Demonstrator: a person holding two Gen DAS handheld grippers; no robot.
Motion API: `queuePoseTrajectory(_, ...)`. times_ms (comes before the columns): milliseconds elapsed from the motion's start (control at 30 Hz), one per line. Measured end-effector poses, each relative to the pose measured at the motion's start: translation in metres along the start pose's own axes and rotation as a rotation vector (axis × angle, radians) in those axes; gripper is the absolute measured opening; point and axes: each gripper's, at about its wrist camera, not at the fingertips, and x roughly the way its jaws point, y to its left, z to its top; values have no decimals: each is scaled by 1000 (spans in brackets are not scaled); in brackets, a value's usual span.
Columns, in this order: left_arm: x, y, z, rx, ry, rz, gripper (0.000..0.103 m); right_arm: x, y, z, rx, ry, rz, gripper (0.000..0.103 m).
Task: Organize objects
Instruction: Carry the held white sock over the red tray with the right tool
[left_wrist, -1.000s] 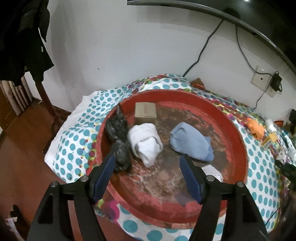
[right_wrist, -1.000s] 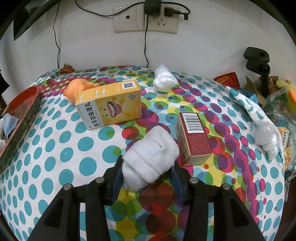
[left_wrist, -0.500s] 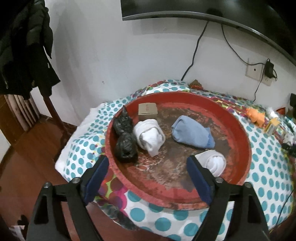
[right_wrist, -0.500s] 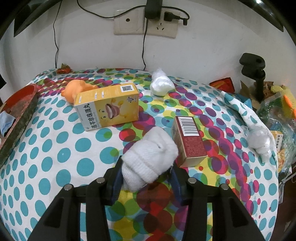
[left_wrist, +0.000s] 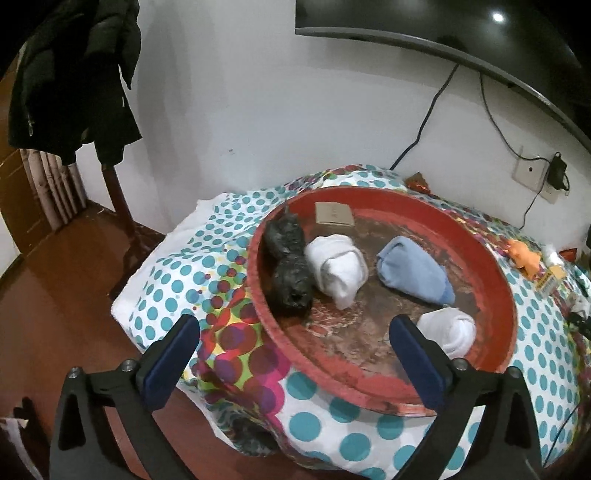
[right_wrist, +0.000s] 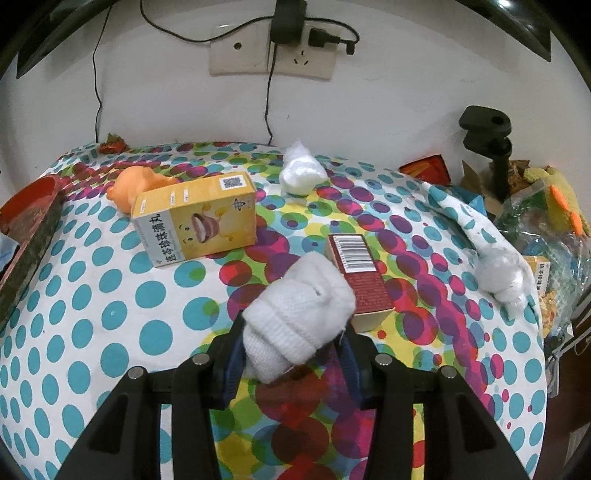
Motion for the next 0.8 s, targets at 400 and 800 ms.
queuePoseTrajectory(400,9,5,-4,-9,23,17,102,-49,68,15,-43,-45,187,45)
queuePoseTrajectory(800,8,10,-1,-8,14,23,103,-82,176,27,-193,-57,359,45)
